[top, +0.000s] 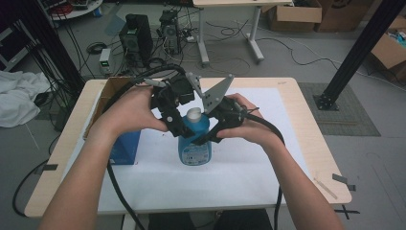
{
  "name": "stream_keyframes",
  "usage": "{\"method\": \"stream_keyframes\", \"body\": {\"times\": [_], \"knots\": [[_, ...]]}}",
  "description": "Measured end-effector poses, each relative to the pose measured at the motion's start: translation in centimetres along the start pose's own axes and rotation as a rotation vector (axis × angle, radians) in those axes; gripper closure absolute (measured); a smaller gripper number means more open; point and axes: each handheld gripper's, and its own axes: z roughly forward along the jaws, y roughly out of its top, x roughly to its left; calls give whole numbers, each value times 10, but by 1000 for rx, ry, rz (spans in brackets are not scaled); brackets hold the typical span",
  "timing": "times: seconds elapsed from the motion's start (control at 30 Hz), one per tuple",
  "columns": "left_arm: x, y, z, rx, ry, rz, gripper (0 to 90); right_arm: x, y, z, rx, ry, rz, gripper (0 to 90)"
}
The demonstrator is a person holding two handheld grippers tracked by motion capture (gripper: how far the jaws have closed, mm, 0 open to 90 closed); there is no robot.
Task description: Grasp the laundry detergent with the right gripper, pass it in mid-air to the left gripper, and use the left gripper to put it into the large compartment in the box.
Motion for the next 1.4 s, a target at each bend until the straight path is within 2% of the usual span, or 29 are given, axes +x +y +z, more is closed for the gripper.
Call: {"method": "stream_keyframes", "body": {"times": [0.33,0.6,0.73,1.03,1.4], "knots": [[-4,8,9,11,-14,14,16,1,2,-2,4,14,5,454],[-4,7,11,6,-23,21,92,1,1,-3,4,22,4,454],[-5,7,11,2,-20,29,154,1,1,-3,8,19,2,454],[-4,5,13,7,-12,28,164,1,1,-3,11,24,13,454],[-5,4,14,4,-5,32,220,1,1,-2,12,24,12,454]]}}
